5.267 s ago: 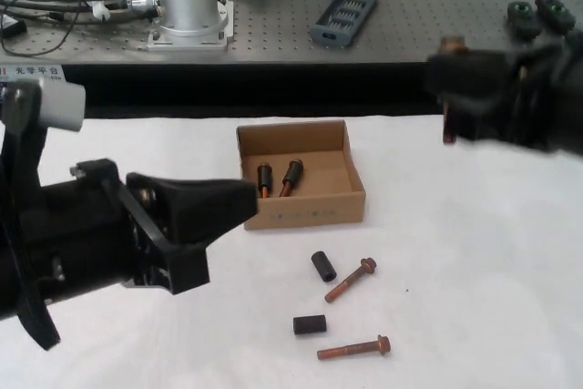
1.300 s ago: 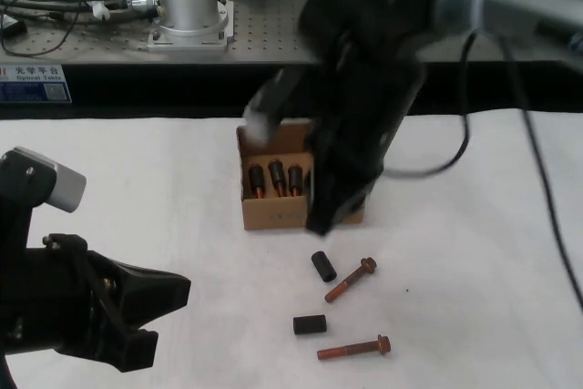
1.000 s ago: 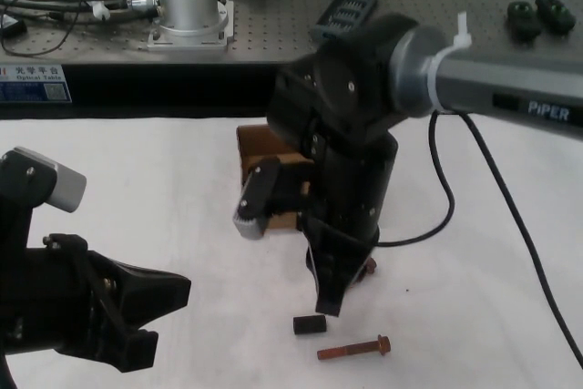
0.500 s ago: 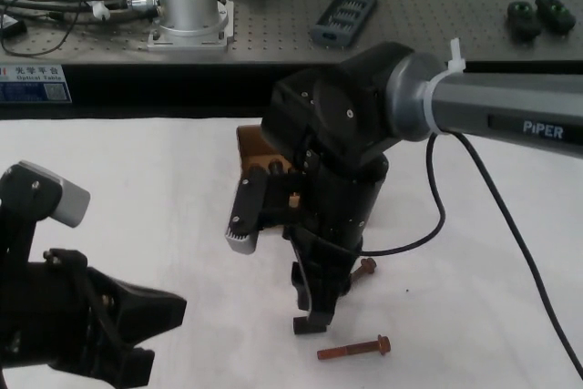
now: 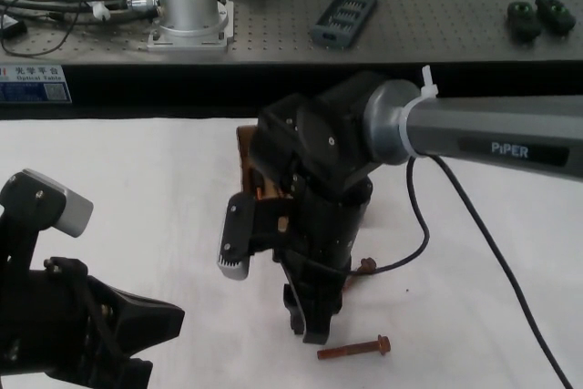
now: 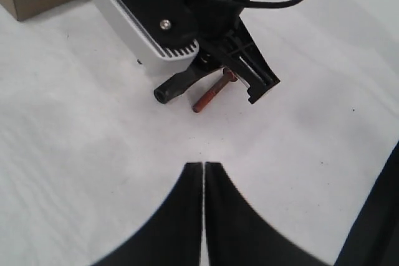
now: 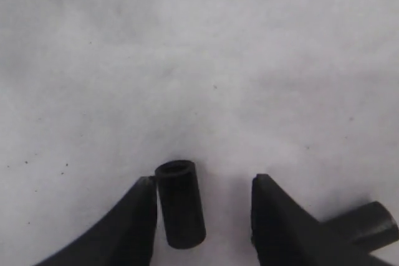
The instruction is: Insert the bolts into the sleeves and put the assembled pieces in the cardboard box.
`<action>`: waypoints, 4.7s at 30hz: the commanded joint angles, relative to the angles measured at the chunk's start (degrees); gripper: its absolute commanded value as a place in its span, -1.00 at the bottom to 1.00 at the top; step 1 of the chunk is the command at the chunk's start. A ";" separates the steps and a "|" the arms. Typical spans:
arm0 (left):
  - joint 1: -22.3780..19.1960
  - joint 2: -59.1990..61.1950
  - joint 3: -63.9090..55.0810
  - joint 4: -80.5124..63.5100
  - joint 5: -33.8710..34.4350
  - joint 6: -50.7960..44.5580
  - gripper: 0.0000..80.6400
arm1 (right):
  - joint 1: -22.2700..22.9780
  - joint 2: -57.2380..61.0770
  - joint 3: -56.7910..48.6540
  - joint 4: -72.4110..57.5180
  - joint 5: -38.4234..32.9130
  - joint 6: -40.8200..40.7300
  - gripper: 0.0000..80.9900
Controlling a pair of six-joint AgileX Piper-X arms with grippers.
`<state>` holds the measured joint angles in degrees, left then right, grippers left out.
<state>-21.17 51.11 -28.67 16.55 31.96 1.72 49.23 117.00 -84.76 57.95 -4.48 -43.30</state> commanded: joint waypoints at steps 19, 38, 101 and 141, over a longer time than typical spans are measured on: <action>0.06 -0.15 -0.63 0.17 0.40 0.89 -0.98 | 0.26 -0.18 5.74 -2.80 0.09 -0.01 -0.98; -0.79 -0.03 -1.52 0.17 3.44 5.71 -0.98 | -0.10 -22.41 9.10 -3.25 0.87 19.08 -0.92; -27.69 63.85 -55.57 25.55 -22.75 26.14 -0.30 | -0.01 -101.02 45.88 7.34 12.95 50.14 -0.92; -22.58 50.89 -56.62 14.45 -6.52 10.75 -0.98 | -0.01 -100.91 50.61 -4.25 12.43 47.17 -0.92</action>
<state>-44.16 104.29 -84.73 32.25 22.63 14.14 49.37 16.46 -34.68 56.70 8.35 5.05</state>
